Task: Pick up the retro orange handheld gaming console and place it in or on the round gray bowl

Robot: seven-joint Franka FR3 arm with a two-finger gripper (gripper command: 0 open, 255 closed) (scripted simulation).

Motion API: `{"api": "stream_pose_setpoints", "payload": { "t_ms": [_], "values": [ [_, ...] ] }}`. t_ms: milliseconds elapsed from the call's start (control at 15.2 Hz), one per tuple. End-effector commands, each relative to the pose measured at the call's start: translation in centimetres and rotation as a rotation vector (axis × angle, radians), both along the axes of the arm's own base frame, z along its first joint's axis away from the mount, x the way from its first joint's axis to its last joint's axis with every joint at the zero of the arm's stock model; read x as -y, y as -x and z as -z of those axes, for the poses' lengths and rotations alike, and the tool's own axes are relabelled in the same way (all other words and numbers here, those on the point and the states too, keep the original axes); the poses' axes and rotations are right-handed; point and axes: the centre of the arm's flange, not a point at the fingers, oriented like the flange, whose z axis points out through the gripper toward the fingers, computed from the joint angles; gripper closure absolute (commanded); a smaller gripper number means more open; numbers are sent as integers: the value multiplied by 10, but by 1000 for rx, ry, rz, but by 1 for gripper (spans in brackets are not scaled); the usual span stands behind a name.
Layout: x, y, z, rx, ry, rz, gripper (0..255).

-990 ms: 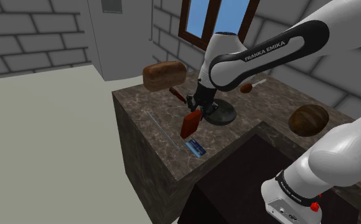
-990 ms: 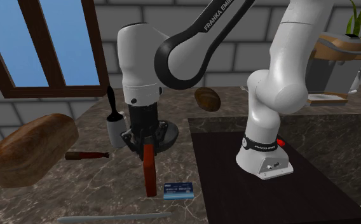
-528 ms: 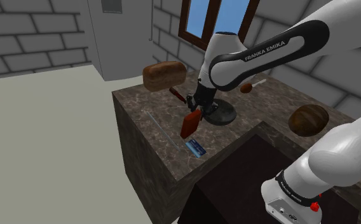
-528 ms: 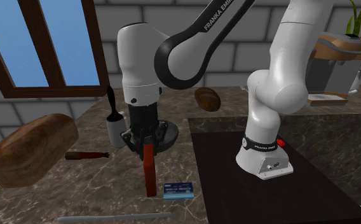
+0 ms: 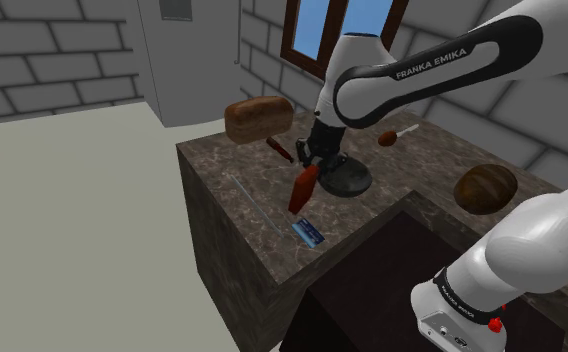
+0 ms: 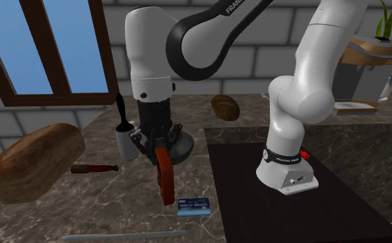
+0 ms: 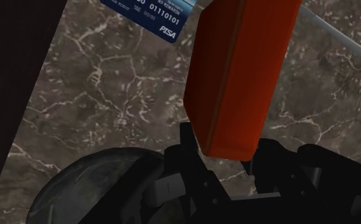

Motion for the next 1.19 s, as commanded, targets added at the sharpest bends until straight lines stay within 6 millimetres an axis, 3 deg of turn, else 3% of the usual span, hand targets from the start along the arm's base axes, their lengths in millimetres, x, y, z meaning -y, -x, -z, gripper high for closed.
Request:
{"api": "stream_pose_setpoints", "payload": {
  "t_ms": [0,1122],
  "values": [
    [-1,0,-11,0,0,0,255],
    [-1,0,-101,0,0,0,255]
  ]
}}
